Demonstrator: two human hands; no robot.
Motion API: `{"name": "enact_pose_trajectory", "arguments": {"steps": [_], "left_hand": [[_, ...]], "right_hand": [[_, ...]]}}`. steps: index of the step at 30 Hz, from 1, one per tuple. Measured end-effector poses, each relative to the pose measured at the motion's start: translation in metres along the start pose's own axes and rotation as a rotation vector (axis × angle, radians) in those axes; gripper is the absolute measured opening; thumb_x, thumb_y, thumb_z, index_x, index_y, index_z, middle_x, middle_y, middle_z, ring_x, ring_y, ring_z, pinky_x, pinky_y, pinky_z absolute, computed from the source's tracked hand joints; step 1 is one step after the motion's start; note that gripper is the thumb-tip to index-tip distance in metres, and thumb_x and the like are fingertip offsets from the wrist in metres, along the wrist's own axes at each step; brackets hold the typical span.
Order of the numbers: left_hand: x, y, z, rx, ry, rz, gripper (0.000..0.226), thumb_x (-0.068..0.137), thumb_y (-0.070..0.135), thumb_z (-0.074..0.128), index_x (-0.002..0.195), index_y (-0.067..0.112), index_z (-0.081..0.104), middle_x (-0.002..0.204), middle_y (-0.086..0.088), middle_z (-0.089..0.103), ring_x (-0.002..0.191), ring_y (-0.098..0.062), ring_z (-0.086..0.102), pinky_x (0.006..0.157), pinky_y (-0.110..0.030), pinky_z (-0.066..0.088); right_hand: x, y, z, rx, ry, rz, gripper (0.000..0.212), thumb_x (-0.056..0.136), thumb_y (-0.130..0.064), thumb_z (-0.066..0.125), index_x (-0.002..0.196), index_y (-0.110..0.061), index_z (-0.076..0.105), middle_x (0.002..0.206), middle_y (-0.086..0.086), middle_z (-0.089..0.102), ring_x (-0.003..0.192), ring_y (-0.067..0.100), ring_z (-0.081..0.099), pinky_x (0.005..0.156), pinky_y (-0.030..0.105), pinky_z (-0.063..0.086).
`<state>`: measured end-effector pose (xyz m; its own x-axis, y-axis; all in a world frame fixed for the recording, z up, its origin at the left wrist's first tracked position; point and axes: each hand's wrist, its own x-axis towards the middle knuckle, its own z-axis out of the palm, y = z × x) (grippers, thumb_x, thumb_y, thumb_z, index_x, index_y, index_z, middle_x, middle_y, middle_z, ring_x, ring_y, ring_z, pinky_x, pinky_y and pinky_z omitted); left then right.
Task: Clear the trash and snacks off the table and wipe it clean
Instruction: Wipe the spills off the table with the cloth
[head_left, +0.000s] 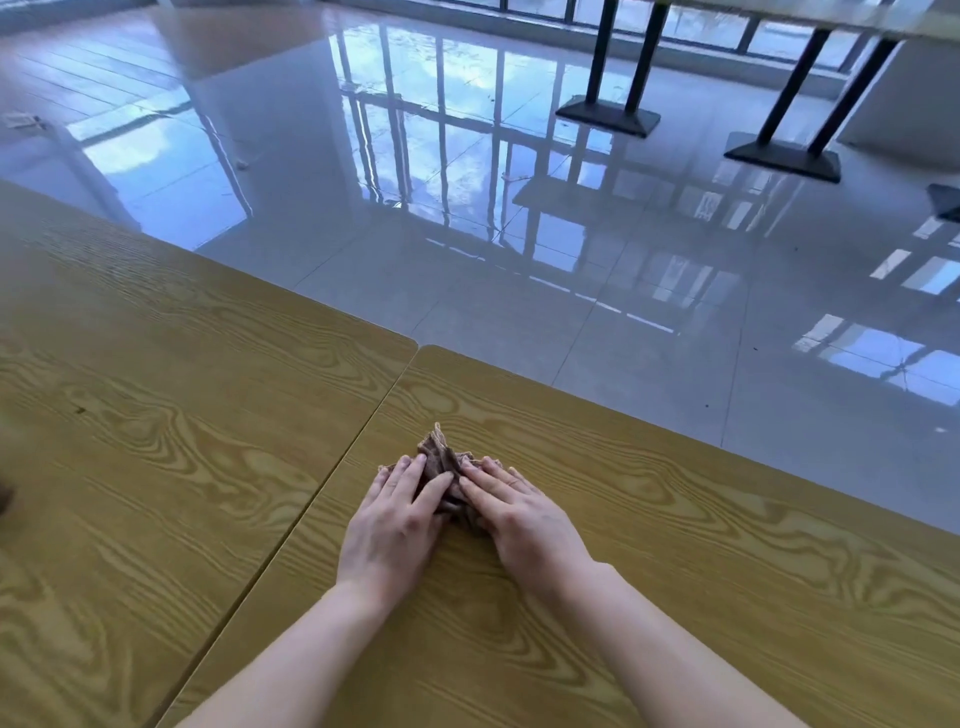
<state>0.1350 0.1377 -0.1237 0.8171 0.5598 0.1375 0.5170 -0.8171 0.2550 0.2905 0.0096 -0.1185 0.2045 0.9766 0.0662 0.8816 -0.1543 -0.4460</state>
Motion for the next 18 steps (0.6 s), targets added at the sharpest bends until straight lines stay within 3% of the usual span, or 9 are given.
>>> {"name": "enact_pose_trajectory", "arguments": {"steps": [6,11,16,18], "left_hand": [[0.042,-0.020,-0.004,0.000,0.011,-0.016,0.048,0.083,0.025,0.075,0.128,0.024,0.058,0.135,-0.017,0.057,0.127,-0.034,0.053,0.109,-0.045,0.035],[0.057,-0.034,-0.001,-0.047,0.002,-0.017,0.048,0.089,0.026,0.068,0.134,0.026,0.053,0.142,-0.016,0.051,0.134,-0.032,0.046,0.112,-0.044,0.034],[0.058,-0.037,0.004,-0.058,0.001,0.002,0.047,0.093,0.030,0.063,0.138,0.026,0.050,0.146,-0.016,0.047,0.136,-0.032,0.042,0.112,-0.047,0.036],[0.057,-0.037,0.005,-0.060,-0.011,-0.004,0.047,0.094,0.031,0.061,0.139,0.026,0.048,0.147,-0.016,0.045,0.137,-0.033,0.041,0.112,-0.046,0.034]], "right_hand": [[0.045,0.011,-0.002,-0.028,-0.021,0.015,0.051,0.102,-0.015,0.032,0.152,-0.023,0.031,0.161,-0.008,0.021,0.150,0.011,0.011,0.122,0.030,0.005],[0.066,0.020,-0.002,-0.048,-0.052,0.022,0.053,0.100,-0.016,0.028,0.153,-0.021,0.029,0.162,-0.007,0.019,0.150,0.012,0.008,0.122,0.031,0.003],[0.070,0.020,-0.003,-0.066,-0.074,0.038,0.058,0.097,-0.025,0.013,0.154,-0.022,0.025,0.162,-0.009,0.015,0.150,0.011,0.004,0.121,0.029,0.000],[0.071,0.018,-0.004,-0.068,-0.096,0.051,0.053,0.101,-0.019,0.020,0.154,-0.022,0.023,0.162,-0.009,0.014,0.150,0.011,0.003,0.122,0.031,0.002]]}}
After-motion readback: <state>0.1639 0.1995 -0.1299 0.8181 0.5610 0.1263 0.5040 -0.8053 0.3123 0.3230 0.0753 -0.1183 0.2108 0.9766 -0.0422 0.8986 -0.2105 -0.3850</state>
